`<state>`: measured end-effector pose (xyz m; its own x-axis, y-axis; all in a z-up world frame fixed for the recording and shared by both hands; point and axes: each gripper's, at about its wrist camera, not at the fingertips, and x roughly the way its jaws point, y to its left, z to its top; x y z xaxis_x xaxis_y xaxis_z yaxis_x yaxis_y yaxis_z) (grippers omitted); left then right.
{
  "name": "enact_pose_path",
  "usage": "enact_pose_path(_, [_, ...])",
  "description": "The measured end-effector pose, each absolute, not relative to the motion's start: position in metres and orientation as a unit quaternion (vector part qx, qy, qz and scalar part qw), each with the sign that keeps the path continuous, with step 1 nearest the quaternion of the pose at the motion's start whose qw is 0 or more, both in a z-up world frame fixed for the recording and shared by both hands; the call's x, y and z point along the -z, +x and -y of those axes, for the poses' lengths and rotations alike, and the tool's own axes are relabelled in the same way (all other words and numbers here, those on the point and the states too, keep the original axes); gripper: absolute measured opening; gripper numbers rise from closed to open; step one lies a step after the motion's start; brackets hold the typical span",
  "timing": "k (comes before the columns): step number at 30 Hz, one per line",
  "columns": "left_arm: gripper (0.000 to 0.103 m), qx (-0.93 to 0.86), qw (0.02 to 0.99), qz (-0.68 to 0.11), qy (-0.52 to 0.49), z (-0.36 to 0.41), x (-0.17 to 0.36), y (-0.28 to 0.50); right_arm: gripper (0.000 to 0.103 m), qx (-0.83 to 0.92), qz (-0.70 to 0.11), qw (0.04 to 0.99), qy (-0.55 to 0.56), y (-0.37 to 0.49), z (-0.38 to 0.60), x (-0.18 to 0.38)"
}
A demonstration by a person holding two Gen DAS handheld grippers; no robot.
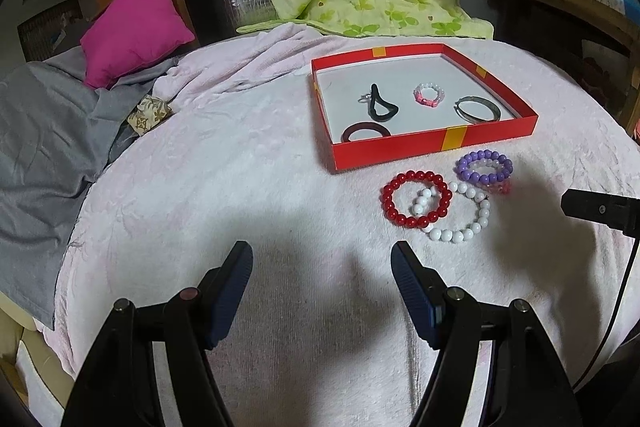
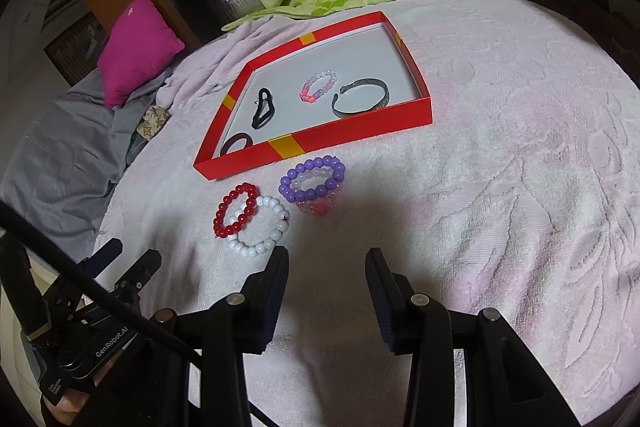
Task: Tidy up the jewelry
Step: 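Move the right tool toward the purple bead bracelet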
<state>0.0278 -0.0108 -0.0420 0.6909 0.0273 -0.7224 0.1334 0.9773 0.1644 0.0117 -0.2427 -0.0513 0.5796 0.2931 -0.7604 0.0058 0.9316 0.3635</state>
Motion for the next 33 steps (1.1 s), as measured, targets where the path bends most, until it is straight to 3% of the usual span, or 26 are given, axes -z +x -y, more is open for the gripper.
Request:
enact_pose_path(14, [0.072, 0.042, 0.896, -0.437, 0.066, 0.002, 0.054, 0.040, 0.043, -0.066, -0.439, 0.877, 0.186, 0.051, 0.254, 0.057])
enact_pose_path(20, [0.072, 0.043, 0.892, -0.445, 0.067, 0.004, 0.058, 0.043, 0.042, -0.072, -0.452, 0.856, 0.242, 0.079, 0.254, 0.073])
enact_pose_path(25, [0.072, 0.046, 0.890, -0.448, 0.064, 0.002, 0.059, 0.045, 0.031, -0.059, -0.467, 0.839, 0.272, 0.101, 0.254, 0.090])
enact_pose_path(28, [0.072, 0.052, 0.889, -0.452, 0.058, 0.001, 0.060, 0.049, 0.012, -0.055, -0.467, 0.840, 0.272, 0.104, 0.252, 0.092])
enact_pose_path(33, [0.072, 0.066, 0.885, -0.460, 0.033, 0.001, 0.061, 0.057, 0.010, -0.042, -0.457, 0.853, 0.250, 0.098, 0.253, 0.083])
